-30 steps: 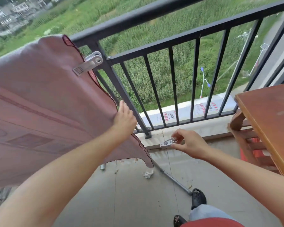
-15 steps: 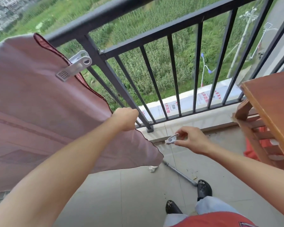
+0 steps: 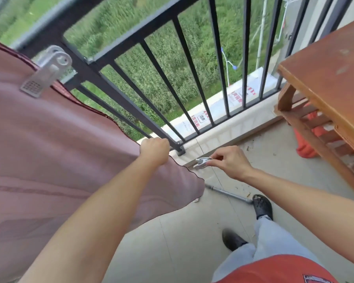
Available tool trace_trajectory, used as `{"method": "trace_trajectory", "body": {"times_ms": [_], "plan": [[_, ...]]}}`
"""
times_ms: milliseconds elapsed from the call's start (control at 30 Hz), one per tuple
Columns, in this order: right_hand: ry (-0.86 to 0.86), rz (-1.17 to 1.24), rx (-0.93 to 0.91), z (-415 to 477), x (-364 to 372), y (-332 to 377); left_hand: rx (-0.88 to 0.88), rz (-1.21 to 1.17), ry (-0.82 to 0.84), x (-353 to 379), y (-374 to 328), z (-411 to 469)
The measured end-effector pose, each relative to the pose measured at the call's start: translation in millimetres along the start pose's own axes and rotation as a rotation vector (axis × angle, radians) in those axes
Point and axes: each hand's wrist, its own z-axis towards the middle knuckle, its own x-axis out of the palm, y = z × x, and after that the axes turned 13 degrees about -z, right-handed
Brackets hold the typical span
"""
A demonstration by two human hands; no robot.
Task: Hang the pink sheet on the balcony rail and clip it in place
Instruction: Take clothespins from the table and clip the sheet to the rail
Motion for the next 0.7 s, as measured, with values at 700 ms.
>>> {"method": "trace_trajectory", "body": {"times_ms": [700], "plan": [[0.013,0.171,-0.072,-21,54,36,0.203,-0.216,-0.042,31,-16,-38]]}}
